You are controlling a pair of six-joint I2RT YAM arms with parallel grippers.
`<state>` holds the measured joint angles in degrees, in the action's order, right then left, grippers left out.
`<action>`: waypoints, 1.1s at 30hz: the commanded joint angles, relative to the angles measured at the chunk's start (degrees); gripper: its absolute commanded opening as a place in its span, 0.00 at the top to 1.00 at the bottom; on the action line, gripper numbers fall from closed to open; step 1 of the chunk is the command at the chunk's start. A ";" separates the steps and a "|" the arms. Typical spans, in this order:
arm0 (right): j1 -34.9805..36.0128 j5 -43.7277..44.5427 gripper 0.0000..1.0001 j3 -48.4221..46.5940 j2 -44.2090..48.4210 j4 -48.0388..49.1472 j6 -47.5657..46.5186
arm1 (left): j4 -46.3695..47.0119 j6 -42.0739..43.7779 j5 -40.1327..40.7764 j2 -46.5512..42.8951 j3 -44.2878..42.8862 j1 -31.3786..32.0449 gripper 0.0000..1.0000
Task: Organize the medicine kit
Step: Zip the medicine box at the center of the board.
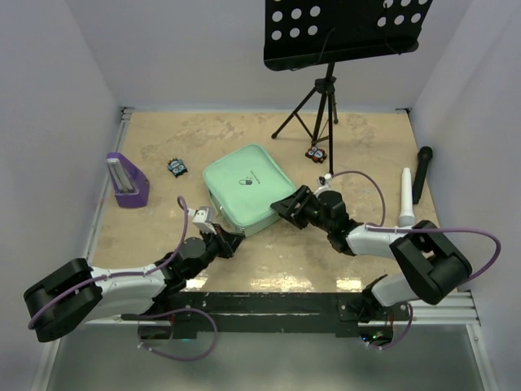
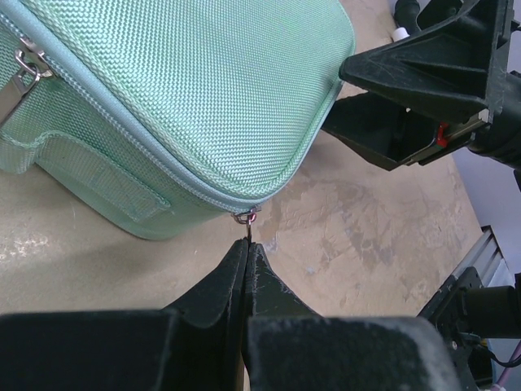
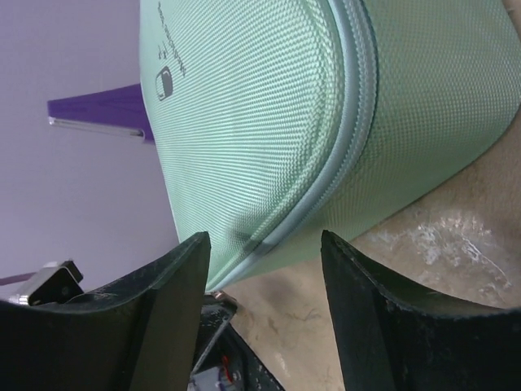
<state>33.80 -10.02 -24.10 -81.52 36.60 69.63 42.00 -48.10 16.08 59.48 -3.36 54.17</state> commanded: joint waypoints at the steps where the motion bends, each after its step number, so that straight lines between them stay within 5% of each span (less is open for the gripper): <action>1: 0.30 1.23 0.44 -2.44 -3.11 3.92 1.92 | 0.28 1.78 -1.66 1.16 0.81 1.02 1.00; 5: 0.30 -0.17 0.60 -3.32 -6.54 4.44 1.66 | -0.07 1.95 -1.49 0.72 0.89 1.11 1.00; 11: 0.30 -1.05 1.00 -4.21 -8.57 2.86 -1.68 | -1.56 2.04 -1.05 -1.12 1.33 1.11 1.00; 33: -3.56 5.71 1.00 -5.87 0.48 -9.08 -11.79 | -13.78 0.11 3.35 -12.99 4.85 1.02 1.00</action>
<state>32.64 -9.67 -28.10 -83.22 31.14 65.43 32.18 -47.46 16.32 48.27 -3.36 55.29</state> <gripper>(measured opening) 0.044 0.015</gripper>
